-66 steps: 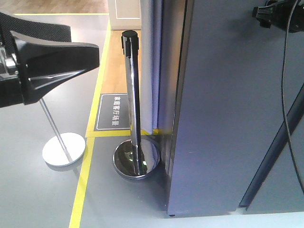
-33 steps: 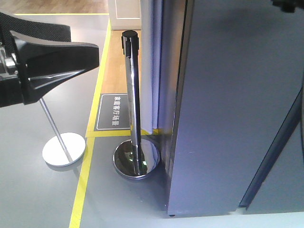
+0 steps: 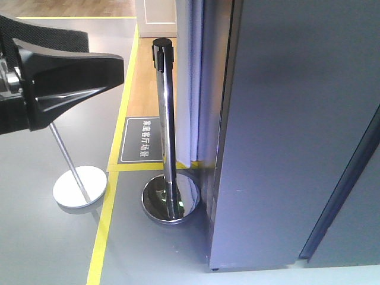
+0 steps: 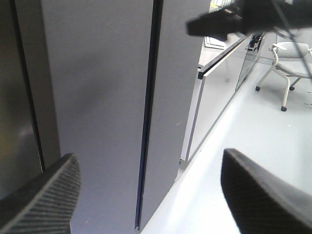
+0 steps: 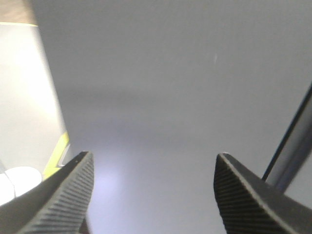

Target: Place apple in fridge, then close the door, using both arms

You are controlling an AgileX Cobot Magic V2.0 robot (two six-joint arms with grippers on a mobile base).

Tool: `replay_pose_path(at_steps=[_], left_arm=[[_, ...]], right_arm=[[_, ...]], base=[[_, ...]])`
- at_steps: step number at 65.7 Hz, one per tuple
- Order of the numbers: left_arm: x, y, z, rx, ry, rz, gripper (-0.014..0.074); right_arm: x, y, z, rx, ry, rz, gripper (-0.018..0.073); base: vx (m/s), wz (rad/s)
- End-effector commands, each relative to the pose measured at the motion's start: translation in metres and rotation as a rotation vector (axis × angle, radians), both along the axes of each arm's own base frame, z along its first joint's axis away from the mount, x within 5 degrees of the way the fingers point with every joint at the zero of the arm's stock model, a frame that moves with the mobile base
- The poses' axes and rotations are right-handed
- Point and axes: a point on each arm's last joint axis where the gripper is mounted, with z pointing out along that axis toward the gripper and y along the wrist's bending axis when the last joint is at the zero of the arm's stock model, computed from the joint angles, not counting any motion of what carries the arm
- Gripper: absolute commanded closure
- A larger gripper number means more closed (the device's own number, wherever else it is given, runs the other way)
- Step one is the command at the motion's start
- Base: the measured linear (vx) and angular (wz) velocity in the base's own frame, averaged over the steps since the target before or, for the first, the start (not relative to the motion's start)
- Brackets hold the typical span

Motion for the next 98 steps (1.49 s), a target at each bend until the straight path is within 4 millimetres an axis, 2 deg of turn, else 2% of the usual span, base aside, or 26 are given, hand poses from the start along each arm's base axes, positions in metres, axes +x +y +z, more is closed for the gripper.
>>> replay_pose_path(at_steps=[1,11,20,30,48,56,66,80,90,98], left_arm=[[-0.005,0.003,0.015,-0.07,-0.032,0.015,0.0031],[-0.005,0.003,0.015,-0.07,-0.032,0.015,0.0031],[-0.005,0.003,0.015,-0.07,-0.032,0.015,0.0031],[-0.005,0.003,0.015,-0.07,-0.032,0.016,0.0031],[-0.002,0.005,0.016,-0.078,-0.049,0.053,0.0031],[0.003,0.012,0.017,-0.033,-0.107,0.154,0.0034],[0.001,0.031,0.027,-0.088,-0.126,0.372,0.0072],[-0.004,0.06,0.031,0.159,-0.298,0.636,0.0174],[-0.006,0.079,0.027,0.23,-0.253,0.811,0.0236],[-0.005,0.088,0.026,0.216,-0.214,0.919,0.0289]], right_arm=[[-0.031,0.001,0.008,0.011,-0.119,-0.008,0.0054],[-0.061,0.003,-0.01,0.009,-0.131,-0.012,0.0054],[-0.079,0.004,-0.017,-0.003,-0.133,-0.007,0.0054],[-0.088,0.005,-0.016,-0.006,-0.135,-0.002,0.0054],[-0.09,0.005,-0.015,-0.011,-0.15,-0.006,0.0054],[-0.089,0.003,-0.013,-0.04,-0.173,-0.02,0.0054],[-0.089,0.002,-0.012,-0.055,-0.185,-0.028,0.0054],[-0.089,0.002,-0.008,-0.047,-0.223,-0.038,0.0054],[-0.089,0.002,-0.008,-0.039,-0.23,-0.04,0.0058],[-0.088,0.001,-0.008,-0.039,-0.232,-0.041,0.0137]], base=[[0.0,0.0],[0.0,0.0],[0.0,0.0],[0.0,0.0],[0.0,0.0],[0.0,0.0],[0.0,0.0],[0.0,0.0],[0.0,0.0],[0.0,0.0]])
